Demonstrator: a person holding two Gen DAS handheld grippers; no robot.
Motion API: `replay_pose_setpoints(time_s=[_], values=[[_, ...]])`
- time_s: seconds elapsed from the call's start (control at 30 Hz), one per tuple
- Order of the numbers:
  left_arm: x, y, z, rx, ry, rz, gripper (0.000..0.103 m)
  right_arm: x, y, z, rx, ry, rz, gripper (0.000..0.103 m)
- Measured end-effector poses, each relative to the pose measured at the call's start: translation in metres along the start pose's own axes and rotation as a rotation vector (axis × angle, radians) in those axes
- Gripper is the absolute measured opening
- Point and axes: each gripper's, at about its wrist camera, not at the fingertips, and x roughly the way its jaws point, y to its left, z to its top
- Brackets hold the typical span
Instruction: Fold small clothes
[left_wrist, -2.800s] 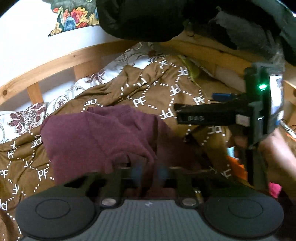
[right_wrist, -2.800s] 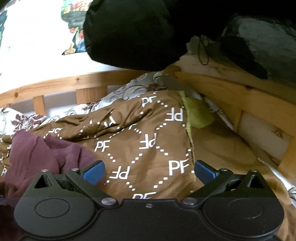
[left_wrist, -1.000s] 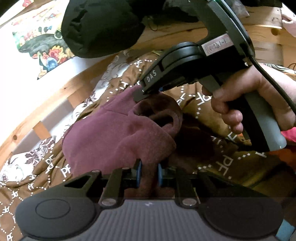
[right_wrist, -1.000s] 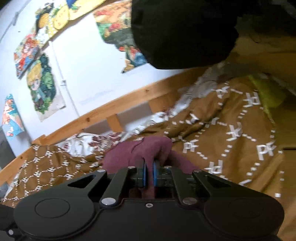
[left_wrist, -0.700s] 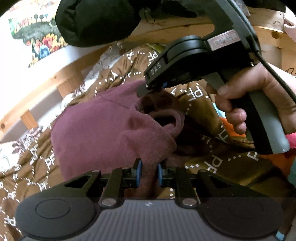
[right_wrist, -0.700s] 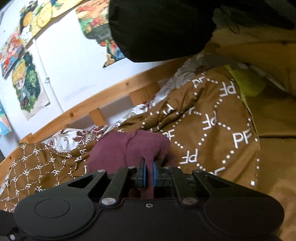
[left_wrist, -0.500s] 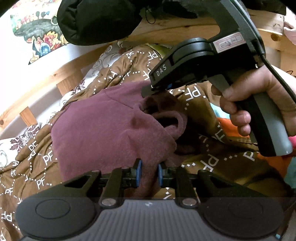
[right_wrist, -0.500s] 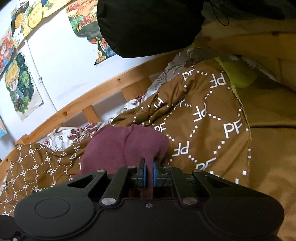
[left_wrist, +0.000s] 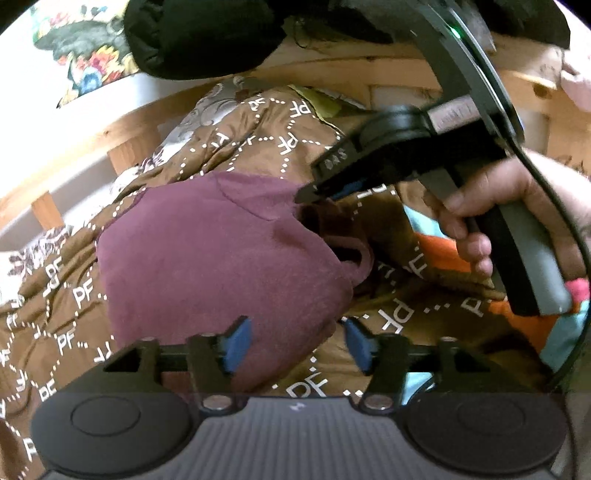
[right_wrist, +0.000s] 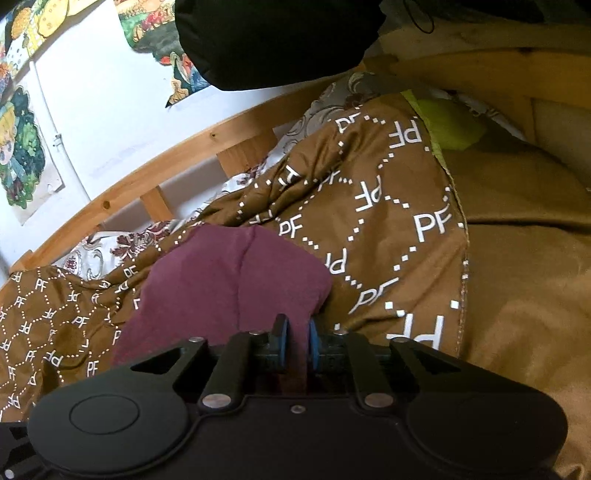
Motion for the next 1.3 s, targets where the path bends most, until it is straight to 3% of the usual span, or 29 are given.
replay_pose_setpoints(time_s=[0.1, 0.13, 0.2, 0.27, 0.4, 0.67, 0.87, 1.07, 1.2, 1.3], values=[[-0.009, 0.010, -0.001, -0.068, -0.025, 0.008, 0.091, -0.003, -0.004, -0.002, 0.027, 0.012, -0.009, 0.025], [-0.012, 0.014, -0.002, -0.092, -0.035, 0.010, 0.093, -0.003, -0.005, -0.003, 0.036, 0.017, -0.013, 0.027], [-0.019, 0.025, -0.003, -0.150, -0.056, 0.013, 0.100, -0.006, -0.006, -0.004, 0.050, 0.023, -0.019, 0.043], [-0.024, 0.036, -0.006, -0.217, -0.077, 0.025, 0.102, -0.011, -0.007, -0.006, 0.059, 0.017, -0.022, 0.056], [-0.032, 0.058, -0.010, -0.352, -0.084, 0.059, 0.102, -0.020, -0.002, -0.009, 0.050, 0.000, -0.020, 0.071], [-0.027, 0.106, -0.028, -0.626, 0.021, 0.105, 0.102, -0.039, 0.017, -0.019, -0.009, -0.062, -0.008, 0.098], [-0.018, 0.118, -0.043, -0.694, 0.107, 0.165, 0.102, -0.040, 0.037, -0.029, -0.105, -0.063, 0.012, 0.102], [-0.005, 0.122, -0.055, -0.722, 0.167, 0.139, 0.102, -0.015, 0.033, -0.042, -0.077, 0.041, -0.066, 0.102], [0.004, 0.126, -0.064, -0.770, 0.204, 0.116, 0.103, 0.000, 0.017, -0.047, -0.007, 0.117, -0.064, 0.102], [0.010, 0.131, -0.072, -0.825, 0.220, 0.090, 0.103, 0.002, 0.016, -0.051, -0.017, 0.120, -0.063, 0.102]])
